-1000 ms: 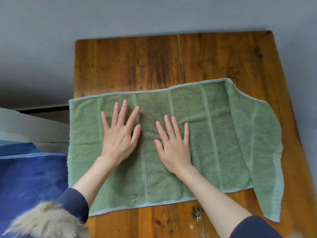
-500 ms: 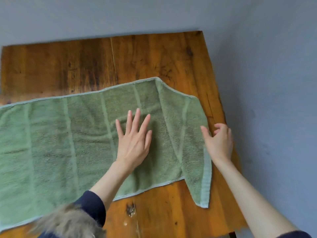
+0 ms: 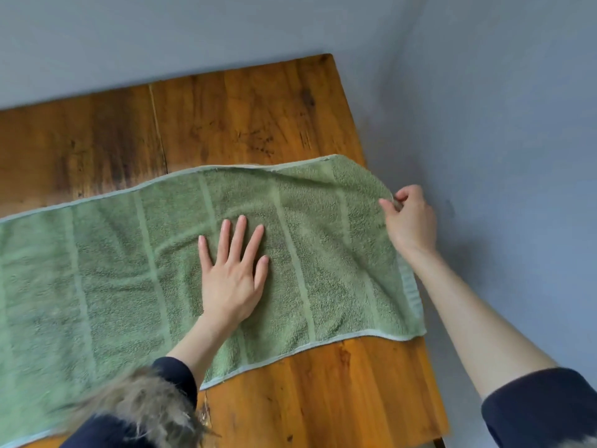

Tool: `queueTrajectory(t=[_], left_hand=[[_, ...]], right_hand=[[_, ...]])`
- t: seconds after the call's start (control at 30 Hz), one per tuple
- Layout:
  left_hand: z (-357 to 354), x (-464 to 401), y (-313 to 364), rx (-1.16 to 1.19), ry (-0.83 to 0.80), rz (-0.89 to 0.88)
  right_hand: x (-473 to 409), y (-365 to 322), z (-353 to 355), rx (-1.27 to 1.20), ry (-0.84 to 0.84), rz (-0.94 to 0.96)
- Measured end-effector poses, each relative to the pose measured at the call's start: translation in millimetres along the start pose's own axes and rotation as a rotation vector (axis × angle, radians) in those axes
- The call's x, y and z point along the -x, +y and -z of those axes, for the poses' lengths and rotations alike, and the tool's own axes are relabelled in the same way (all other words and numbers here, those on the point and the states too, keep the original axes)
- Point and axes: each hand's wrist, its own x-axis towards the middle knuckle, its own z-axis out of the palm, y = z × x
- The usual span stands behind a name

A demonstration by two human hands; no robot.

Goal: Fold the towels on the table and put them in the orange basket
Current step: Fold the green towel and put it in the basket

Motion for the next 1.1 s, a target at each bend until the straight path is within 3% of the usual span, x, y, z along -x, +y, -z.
queueTrajectory(t=[0.17, 0.27, 0.37, 0.53, 0.63, 0.7, 0.8, 0.87, 0.97, 1.1], left_hand=[[0.4, 0.0, 1.2, 0.0, 0.017, 0.018], [0.8, -0.3, 1.8, 0.006, 0.017, 0.018], [0.7, -0.9, 1.2, -0.003, 0.012, 0.018], [3.7, -1.1, 1.7, 0.054, -0.016, 0.012], [9.6, -0.9, -2.7, 0.228, -0.009, 0.008], [17.9, 0.1, -7.4, 0.489, 0.032, 0.036], [34.9, 7.1, -16.4, 0.829, 0.143, 0.231], [43.6, 11.4, -20.7, 0.873, 0.183, 0.33], [46.8, 10.5, -23.3, 0.881, 0.13, 0.382], [42.8, -3.0, -19.0, 0.853, 0.045, 0.364]], right_hand=[[-22.5, 0.3, 0.9, -0.365, -0.138, -0.218], [-32.8, 4.7, 1.1, -0.655, -0.222, -0.515], [-34.7, 3.0, 2.8, -0.734, -0.28, -0.607], [1.1, -38.6, 11.0, -0.477, -0.168, -0.269], [36.5, -69.6, 3.2, -0.367, -0.181, -0.044], [60.6, -87.8, -9.3, -0.336, -0.254, 0.109], [90.8, -100.9, -31.9, -0.272, -0.477, 0.292], [100.7, -96.7, -43.0, -0.197, -0.563, 0.331], [104.9, -75.9, -46.1, -0.114, -0.533, 0.33], [105.3, -35.3, -35.3, 0.248, -0.493, 0.397]])
